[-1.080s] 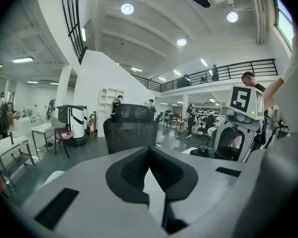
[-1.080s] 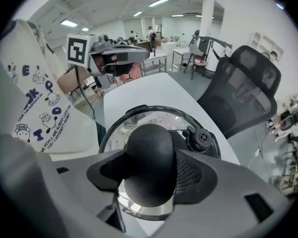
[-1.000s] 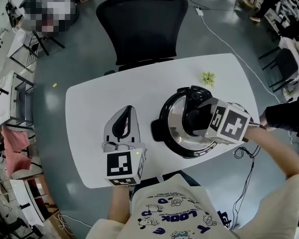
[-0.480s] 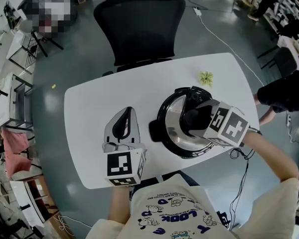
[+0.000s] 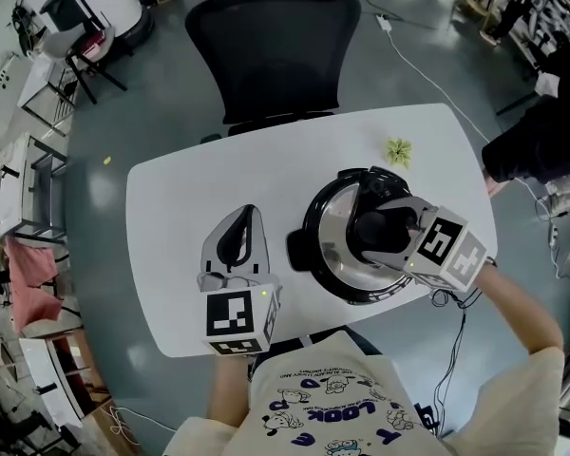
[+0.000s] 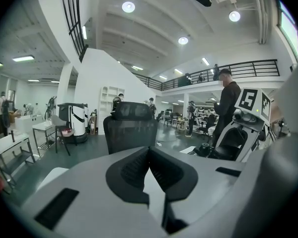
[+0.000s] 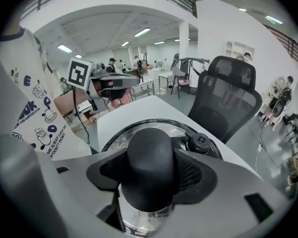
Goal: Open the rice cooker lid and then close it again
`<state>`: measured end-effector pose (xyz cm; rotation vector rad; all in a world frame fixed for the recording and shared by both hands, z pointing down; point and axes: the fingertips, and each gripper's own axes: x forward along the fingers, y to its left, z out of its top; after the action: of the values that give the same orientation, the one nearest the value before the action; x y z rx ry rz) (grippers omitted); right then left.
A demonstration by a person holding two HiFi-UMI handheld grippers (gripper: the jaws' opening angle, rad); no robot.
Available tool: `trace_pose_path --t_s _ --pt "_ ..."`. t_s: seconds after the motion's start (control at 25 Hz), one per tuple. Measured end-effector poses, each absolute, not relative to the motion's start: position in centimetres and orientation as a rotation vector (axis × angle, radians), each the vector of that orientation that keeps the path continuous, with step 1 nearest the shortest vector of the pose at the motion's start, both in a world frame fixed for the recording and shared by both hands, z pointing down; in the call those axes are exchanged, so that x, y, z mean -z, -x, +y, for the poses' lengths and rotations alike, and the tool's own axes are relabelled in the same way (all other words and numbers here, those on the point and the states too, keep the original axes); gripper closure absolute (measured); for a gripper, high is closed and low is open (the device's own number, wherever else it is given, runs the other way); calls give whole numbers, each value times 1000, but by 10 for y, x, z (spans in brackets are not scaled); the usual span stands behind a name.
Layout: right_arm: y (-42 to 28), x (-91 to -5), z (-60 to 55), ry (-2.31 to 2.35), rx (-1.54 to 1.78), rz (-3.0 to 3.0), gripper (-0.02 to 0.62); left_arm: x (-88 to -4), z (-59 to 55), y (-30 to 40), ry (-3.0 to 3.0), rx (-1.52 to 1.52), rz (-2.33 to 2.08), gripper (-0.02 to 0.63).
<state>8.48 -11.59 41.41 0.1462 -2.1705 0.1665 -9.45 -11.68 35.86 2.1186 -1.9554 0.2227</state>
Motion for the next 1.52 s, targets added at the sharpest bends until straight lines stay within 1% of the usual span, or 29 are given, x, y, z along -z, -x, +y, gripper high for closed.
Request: trace_pose_path --t_s 0.4,0.68,0.96,1.36,1.52 --pt "-101 -389 -114 -174 -152 -2339 302 -360 -117 99 -2102 -207 -1974 592" --pt "-116 -350 -113 -241 -70 -2470 302 -352 -117 90 -2126 -187 -1966 592" --pt "-137 -299 -119 -480 -209 -2700 302 -341 -114 77 -2172 -157 -1948 592" --pt "-200 -224 -121 -856 -587 -3046 302 -316 -103 61 -2239 -87 -1917 592" --pt "-226 -202 -114 -969 -615 -3129 302 -306 -97 57 -2268 -67 -1909 592"
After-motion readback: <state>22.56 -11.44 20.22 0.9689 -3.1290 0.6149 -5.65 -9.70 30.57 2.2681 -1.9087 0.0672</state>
